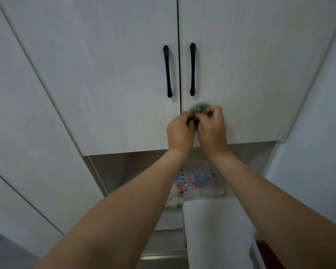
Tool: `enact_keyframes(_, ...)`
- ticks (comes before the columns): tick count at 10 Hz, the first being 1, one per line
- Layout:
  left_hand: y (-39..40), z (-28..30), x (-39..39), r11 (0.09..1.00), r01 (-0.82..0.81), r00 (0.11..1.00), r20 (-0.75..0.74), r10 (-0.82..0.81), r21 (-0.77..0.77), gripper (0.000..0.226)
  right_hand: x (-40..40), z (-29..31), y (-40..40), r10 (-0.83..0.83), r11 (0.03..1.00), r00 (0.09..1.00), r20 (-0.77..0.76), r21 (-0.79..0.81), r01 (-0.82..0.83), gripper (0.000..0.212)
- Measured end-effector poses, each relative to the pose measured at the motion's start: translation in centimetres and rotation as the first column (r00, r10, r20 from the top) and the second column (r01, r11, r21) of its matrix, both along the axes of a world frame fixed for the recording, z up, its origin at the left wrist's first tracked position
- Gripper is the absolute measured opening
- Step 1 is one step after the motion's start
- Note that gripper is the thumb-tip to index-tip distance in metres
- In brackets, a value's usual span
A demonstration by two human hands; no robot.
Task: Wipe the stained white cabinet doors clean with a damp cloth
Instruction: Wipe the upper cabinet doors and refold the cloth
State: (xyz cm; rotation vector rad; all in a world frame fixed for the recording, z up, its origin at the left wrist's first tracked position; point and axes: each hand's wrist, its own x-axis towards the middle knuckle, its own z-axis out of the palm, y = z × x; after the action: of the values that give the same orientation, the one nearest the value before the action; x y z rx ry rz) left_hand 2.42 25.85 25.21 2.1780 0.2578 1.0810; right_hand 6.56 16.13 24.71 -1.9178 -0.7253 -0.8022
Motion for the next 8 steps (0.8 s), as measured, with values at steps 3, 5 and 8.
enact_keyframes(3,-1.1,-7.2,2.0,0.945,-0.108,0.922,-0.387,-0.021,-0.308,0.015,1.9,-7.9,-2.6,0.005,0.93,0.973,-0.232,-0.357,-0.09,0.015)
enact_keyframes(5,-4.2,-1.1,2.3,0.991,-0.01,0.999,-0.032,0.006,-0.13,0.009,2.1,-1.5,-3.3,-0.071,0.997,0.993,-0.09,0.002,0.072,0.02)
enact_keyframes(8,-5.3,-5.0,3.3,0.996,0.003,0.989,-0.144,-0.016,-0.09,0.014,3.9,-5.8,-4.7,-0.083,0.984,0.986,0.148,-0.142,0.104,0.007)
